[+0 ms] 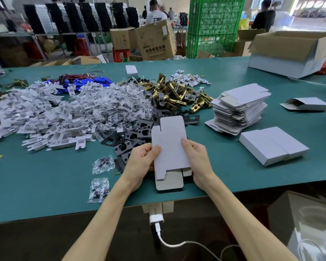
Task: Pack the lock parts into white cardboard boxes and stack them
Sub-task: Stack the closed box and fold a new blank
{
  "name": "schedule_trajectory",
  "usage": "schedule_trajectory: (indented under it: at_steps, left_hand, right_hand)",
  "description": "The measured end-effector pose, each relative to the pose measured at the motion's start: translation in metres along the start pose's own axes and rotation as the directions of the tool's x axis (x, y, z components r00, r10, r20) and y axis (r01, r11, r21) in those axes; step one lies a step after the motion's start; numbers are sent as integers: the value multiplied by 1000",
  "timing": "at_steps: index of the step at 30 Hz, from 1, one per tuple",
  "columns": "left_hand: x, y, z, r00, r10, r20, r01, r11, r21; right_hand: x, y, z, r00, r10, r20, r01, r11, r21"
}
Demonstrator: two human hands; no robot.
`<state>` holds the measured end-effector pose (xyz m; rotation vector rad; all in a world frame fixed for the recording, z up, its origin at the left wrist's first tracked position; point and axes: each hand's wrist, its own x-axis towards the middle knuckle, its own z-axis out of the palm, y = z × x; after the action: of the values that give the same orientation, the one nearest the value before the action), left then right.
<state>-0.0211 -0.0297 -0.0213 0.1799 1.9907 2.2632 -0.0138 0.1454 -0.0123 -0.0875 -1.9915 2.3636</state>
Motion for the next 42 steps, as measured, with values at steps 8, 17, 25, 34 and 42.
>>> schedule_trajectory:
  at_steps: [8,17,25,34,42]
  left_hand:
    - [-1,0,2,993,98,-67,-97,995,15]
    - [-1,3,4,995,73,-60,-70,996,58]
    - [-4,5,3,997,74,22,-73,997,-25]
    - [-3,2,2,997,74,8,-74,997,-20]
    - [-1,-1,0,995,47,-89,-48,999,-12]
  right_hand:
    - [0,0,1,998,-60,-2,60,998,-2]
    - [-4,-7,7,975,-137,173,152,985,-78]
    - [-3,-2,11,982,-135,130,157,971,-180]
    - [-2,1,3,992,-104,76,109,991,-71]
    - [0,4,1,992,-113,54,117,989,-88]
